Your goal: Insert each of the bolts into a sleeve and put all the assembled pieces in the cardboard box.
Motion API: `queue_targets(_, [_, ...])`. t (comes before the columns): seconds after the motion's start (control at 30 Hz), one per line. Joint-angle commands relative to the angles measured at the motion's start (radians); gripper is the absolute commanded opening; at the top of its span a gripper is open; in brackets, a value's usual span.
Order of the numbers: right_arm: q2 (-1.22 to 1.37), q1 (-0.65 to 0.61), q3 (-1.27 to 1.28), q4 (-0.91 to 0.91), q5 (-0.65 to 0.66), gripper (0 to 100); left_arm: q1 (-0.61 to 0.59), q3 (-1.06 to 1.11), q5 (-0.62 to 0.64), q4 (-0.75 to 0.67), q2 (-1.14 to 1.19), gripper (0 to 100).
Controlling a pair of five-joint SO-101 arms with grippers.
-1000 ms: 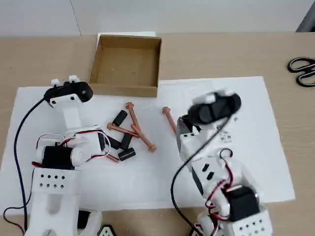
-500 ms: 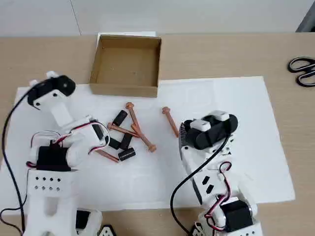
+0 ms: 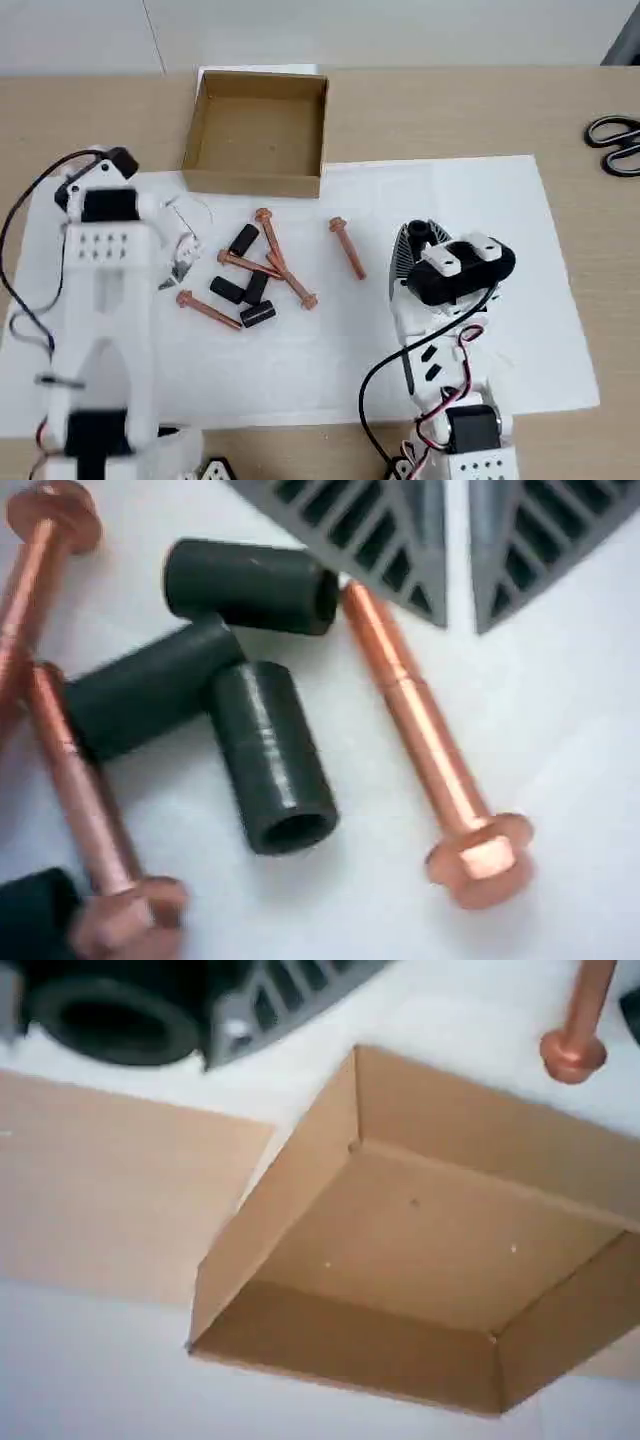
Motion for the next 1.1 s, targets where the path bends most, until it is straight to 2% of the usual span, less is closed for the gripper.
queue_targets(0.0, [-0.015, 0.007, 0.006, -0.031, 0.011, 0.5, -0.006, -0.097, 0.075, 0.063, 0.107, 1])
queue_targets(0.13, [-0.016, 0.007, 0.026, -0.03, 0.012, 0.5, 0.003, -0.101, 0.098, 0.063, 0.178, 1])
queue_targets(0.4, [-0.015, 0.007, 0.069, -0.035, 0.012, 0.5, 0.107, -0.104, 0.103, 0.063, 0.218, 2])
queue_targets(0.63, [-0.015, 0.007, 0.063, -0.033, 0.012, 0.5, 0.103, -0.087, 0.103, 0.063, 0.212, 20])
queue_targets(1.07, [-0.015, 0.007, 0.069, -0.03, 0.012, 0.5, 0.1, 0.025, 0.141, 0.061, 0.219, 20])
